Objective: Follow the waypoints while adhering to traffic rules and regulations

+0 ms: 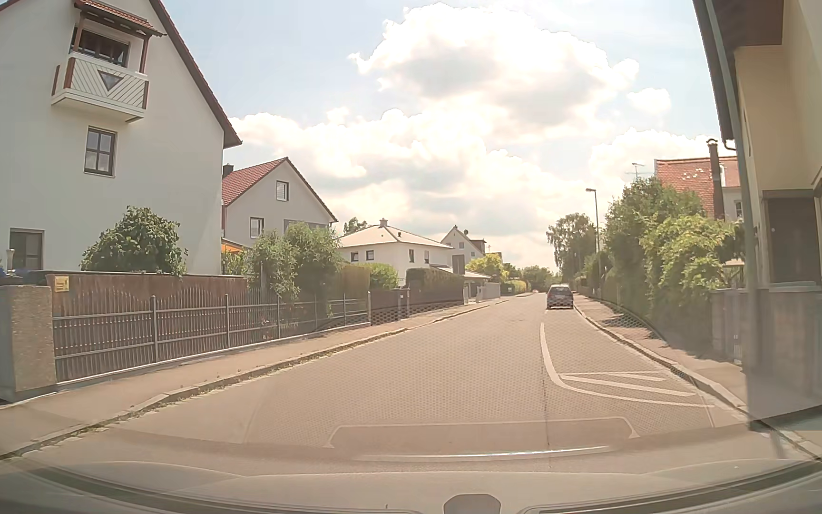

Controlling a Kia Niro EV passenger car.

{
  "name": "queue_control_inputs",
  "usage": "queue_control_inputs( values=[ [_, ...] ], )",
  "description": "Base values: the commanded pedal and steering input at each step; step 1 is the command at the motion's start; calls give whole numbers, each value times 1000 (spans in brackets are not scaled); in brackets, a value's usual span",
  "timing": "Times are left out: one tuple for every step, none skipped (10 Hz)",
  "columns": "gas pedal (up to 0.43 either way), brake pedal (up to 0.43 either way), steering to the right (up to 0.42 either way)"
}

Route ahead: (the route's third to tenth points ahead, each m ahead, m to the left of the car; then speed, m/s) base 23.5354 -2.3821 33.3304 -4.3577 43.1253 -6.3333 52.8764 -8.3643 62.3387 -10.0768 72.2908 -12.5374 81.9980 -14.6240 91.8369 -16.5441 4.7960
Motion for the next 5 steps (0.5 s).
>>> queue_control_inputs(
  values=[
    [130, 0, -60],
    [130, 0, -56],
    [130, 0, -45],
    [130, 0, -34],
    [130, 0, -23]
  ],
)
